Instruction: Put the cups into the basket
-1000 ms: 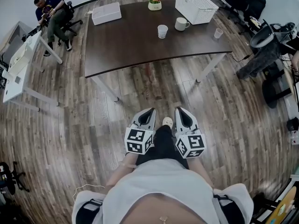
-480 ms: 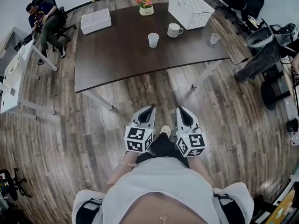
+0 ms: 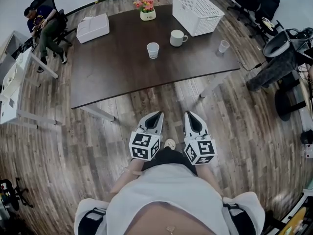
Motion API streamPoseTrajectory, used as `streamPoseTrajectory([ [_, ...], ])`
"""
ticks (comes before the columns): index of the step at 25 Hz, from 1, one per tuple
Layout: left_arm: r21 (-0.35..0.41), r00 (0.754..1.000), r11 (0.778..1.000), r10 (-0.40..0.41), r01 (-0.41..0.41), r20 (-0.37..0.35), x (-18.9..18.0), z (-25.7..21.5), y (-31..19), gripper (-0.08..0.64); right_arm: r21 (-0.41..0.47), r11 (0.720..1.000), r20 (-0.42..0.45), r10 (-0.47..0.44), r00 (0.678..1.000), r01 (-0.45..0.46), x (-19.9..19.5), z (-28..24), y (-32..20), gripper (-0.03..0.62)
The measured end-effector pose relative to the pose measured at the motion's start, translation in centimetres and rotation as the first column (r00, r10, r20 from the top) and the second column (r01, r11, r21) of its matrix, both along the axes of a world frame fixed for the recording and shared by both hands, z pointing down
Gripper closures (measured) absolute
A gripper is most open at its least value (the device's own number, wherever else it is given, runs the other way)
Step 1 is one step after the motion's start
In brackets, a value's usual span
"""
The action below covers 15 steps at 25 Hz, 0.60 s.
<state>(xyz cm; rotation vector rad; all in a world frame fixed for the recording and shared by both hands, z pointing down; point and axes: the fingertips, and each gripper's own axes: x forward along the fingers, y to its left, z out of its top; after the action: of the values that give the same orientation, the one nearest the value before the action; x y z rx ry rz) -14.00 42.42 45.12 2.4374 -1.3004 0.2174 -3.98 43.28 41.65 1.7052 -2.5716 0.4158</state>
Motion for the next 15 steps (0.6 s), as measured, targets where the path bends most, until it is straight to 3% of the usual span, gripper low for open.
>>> streamPoseTrajectory([
  [10, 0.023, 1.000, 1.000, -0.004, 0.004, 0.026, 4.1, 0.8, -4.9, 0.549, 0.020, 0.999, 0.012, -0.028, 1.000, 0.028, 3.7, 0.8, -5.3, 0.580],
  [15, -0.011, 0.999, 1.000, 0.013, -0.013, 0.048, 5.5, 1.5, -5.2, 0.549, 0.023, 0.999, 0.018, -0.031, 0.999, 0.030, 4.6, 0.6, -6.4, 0.580],
])
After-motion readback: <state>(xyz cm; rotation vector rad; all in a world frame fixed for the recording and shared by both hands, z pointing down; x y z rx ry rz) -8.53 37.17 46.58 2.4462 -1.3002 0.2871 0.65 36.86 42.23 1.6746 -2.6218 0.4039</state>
